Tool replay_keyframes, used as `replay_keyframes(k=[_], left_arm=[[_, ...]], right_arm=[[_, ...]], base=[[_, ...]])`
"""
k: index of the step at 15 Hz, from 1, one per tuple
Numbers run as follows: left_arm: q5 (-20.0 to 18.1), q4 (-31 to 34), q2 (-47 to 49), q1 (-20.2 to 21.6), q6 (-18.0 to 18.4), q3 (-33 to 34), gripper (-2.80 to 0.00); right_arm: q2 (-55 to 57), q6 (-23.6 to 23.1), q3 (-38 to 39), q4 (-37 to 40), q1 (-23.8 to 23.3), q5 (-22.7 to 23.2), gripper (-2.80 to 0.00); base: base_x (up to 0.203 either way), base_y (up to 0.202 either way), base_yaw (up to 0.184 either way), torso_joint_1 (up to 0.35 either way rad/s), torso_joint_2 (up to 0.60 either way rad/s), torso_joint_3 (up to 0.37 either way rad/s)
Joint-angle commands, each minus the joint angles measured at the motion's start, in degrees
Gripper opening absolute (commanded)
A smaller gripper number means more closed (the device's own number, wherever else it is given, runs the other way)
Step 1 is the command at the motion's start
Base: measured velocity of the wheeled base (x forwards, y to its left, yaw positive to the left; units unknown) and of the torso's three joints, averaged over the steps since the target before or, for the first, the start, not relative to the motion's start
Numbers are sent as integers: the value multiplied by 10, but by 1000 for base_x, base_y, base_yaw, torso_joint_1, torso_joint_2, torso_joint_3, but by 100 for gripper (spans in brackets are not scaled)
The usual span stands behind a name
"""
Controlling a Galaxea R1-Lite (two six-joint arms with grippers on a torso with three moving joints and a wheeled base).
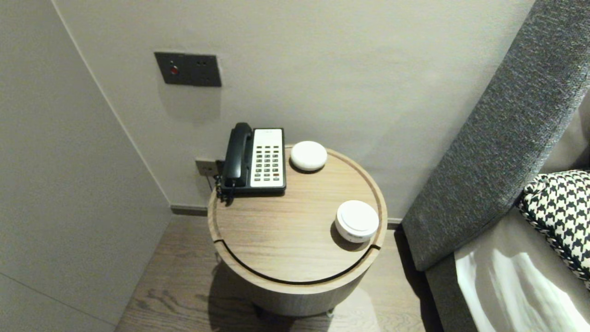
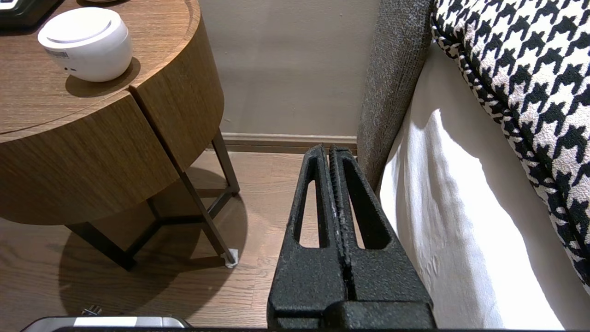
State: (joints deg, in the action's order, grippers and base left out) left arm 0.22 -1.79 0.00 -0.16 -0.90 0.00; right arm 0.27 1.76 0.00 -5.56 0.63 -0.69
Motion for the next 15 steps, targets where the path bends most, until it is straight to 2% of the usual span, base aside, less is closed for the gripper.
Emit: replay_keyframes(k=[1,15], left_arm=[[0,-1,0,0,0,0,-280],[0,-1,1,0,0,0,-280]], right_arm=[[3,0,23,-2,0,0,-280],[2,-2,23,-2,0,1,-280]], base=[[0,0,0,0,0,0],[0,0,0,0,0,0]])
